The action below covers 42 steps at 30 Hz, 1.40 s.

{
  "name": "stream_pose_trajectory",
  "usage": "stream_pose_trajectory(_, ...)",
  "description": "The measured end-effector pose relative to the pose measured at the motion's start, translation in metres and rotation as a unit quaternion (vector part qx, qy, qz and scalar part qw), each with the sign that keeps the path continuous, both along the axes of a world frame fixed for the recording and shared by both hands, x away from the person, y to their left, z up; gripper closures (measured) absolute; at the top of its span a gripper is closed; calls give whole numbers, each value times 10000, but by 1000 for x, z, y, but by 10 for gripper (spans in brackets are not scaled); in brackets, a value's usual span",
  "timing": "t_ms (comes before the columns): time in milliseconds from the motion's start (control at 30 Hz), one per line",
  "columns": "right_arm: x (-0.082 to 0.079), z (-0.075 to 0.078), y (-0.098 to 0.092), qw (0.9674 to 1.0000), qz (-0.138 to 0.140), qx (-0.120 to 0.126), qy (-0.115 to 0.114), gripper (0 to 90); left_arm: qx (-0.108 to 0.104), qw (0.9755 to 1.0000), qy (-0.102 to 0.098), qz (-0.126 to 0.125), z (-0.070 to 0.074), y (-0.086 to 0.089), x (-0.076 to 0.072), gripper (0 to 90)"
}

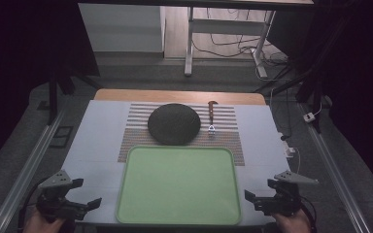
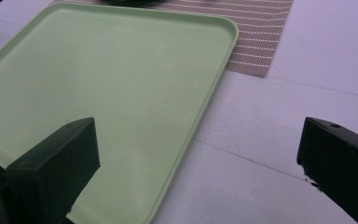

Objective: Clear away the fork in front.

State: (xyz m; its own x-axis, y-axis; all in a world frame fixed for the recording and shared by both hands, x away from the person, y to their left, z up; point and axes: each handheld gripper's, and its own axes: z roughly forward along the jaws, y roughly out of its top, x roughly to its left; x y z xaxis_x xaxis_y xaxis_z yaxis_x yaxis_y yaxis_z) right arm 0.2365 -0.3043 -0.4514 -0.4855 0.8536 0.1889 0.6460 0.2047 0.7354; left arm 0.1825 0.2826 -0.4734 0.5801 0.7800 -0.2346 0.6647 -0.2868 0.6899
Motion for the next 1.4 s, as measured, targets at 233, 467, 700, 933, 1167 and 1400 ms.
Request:
stream_pose_trajectory(233, 1, -1, 2, 10000, 51, -59, 50, 0, -30, 10000, 22, -20, 0, 0, 0, 0)
stream_pose_trajectory(467, 1, -1, 5, 9997, 97, -205, 62, 0, -14, 9999, 119, -15, -1, -1, 2, 0)
stream_pose_trajectory(700, 2, -1, 6, 9997, 99, -230, 55, 0, -79, 9999, 92, -1, -1, 1, 1, 0)
stream_pose_trajectory(933, 1, 0, 8, 9994, 106, -323, 32, 0, -69, 9999, 97, 20, -1, 1, 2, 0)
stream_pose_trajectory(1167, 1, 2, 11, 9992, 213, -324, -94, 0, -66, 9999, 102, 32, -1, 1, 2, 0)
stream_pose_trajectory(1400, 4, 3, 16, 9985, 368, -358, -178, 0, -47, 9999, 112, 33, -1, 1, 2, 0)
